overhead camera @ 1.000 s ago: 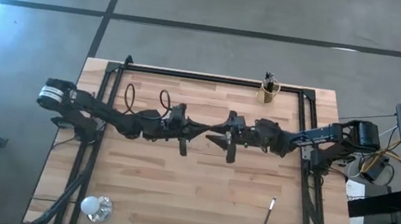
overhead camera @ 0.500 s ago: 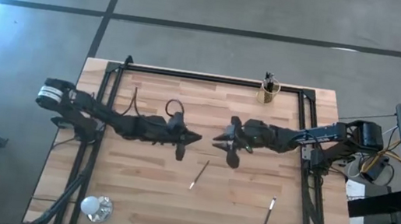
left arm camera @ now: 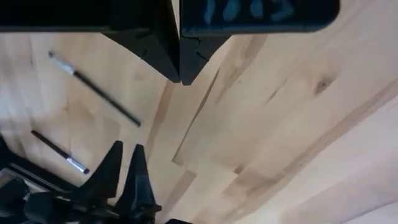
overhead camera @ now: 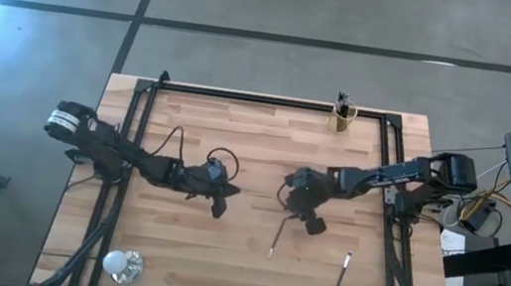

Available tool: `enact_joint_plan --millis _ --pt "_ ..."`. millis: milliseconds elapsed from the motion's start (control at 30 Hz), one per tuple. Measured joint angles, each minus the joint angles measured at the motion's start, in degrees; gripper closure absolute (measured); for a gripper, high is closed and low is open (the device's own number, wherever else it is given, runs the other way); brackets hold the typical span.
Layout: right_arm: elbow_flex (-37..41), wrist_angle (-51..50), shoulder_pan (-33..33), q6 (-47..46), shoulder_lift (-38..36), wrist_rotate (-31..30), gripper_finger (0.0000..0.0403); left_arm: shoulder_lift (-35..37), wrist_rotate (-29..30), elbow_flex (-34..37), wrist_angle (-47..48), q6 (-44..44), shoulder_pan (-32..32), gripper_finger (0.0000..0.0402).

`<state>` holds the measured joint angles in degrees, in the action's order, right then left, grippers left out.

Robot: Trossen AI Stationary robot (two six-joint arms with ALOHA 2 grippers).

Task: Put items in baskets/containers
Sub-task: Put the black eyeshadow brush into the gold pen holder

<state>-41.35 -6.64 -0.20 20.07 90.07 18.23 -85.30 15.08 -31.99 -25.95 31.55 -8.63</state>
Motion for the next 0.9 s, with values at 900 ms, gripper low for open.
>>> enact_joint_plan --millis 900 --pt "-1.69 -5.38 2.07 -9.26 3.14 -1.49 0.0313 0.0 1.21 0.33 0.09 0.17 -1.32 0.0401"
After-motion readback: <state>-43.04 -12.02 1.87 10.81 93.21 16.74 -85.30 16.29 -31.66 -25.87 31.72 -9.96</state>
